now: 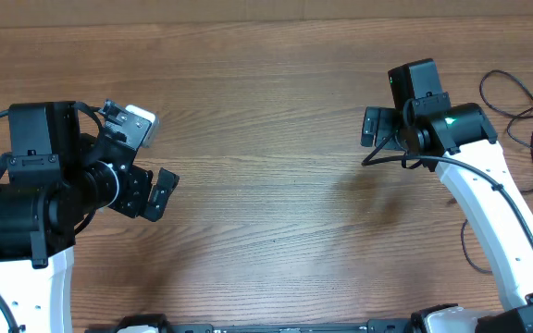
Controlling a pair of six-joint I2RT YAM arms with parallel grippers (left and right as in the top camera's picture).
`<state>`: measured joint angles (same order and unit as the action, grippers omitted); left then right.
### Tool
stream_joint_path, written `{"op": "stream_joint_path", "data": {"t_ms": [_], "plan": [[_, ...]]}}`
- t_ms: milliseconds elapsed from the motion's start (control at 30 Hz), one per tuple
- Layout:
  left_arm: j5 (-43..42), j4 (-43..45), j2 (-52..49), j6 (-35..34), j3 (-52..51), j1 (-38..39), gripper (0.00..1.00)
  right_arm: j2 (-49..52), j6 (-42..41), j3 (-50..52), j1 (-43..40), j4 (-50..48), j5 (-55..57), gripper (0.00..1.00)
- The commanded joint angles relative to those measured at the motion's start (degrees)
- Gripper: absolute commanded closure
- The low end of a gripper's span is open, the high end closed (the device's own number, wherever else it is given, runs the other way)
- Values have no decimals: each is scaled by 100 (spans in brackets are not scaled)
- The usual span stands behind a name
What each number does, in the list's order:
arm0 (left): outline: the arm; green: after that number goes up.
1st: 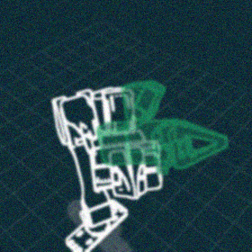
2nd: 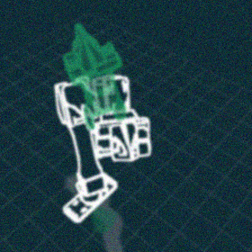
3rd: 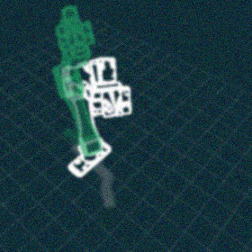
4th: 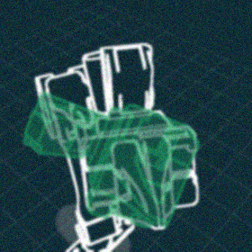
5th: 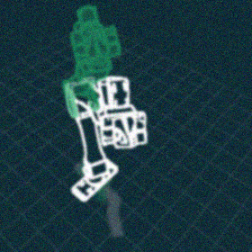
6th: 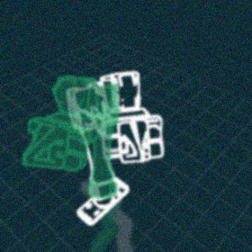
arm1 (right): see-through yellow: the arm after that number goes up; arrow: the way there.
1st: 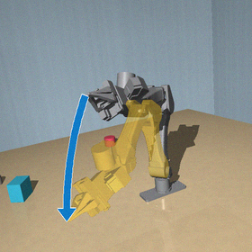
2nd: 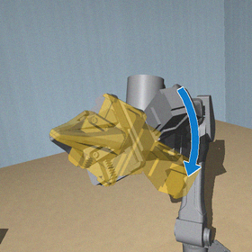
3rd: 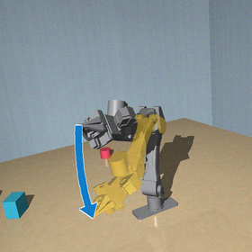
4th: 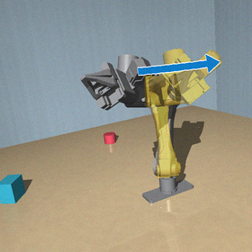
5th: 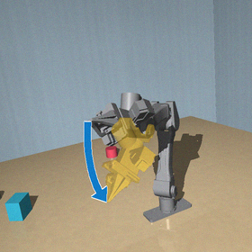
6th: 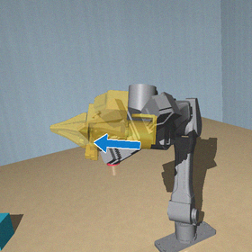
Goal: Untangle cables
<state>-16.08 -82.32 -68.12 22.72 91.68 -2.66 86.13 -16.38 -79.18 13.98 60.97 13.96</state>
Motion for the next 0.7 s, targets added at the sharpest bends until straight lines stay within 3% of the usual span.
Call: {"op": "stream_joint_path", "data": {"t_ms": [0,667], "plan": [[-4,4,-2,90,101,7,0,-157,-48,-157,26,-35,76,0],[-4,4,-4,87,101,7,0,-188,-44,-157,26,-28,81,0]]}}
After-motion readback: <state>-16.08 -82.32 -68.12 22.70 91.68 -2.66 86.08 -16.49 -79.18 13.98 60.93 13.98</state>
